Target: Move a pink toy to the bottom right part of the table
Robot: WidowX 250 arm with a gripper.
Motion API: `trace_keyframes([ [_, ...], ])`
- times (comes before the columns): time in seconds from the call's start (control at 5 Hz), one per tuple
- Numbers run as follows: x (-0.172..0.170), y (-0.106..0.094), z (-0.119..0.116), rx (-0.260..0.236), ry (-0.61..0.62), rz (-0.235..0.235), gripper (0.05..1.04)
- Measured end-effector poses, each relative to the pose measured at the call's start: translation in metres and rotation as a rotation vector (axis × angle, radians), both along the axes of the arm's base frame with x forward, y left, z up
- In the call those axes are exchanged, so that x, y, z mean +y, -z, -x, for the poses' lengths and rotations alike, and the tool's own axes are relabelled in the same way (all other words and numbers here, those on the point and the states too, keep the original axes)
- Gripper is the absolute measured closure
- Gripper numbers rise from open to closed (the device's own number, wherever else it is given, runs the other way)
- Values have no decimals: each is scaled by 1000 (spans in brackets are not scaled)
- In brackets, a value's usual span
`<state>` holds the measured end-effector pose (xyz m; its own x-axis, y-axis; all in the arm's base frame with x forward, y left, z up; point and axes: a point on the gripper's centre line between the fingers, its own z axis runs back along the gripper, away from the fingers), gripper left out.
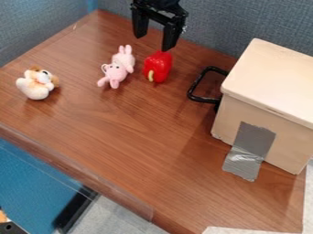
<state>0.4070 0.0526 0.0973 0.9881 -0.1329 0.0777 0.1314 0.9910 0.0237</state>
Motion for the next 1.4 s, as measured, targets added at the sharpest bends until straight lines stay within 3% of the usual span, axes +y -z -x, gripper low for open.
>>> trace_keyframes([
  [0.4,17,31,10,50,-45,15,84],
  [0.6,41,33,15,38,-101,37,84],
  [1.0,72,60,17,-2,-161,-14,84],
  [1.2,73,82,21,44,-163,-15,84],
  [1.4,73,88,20,78,-161,-4,133],
])
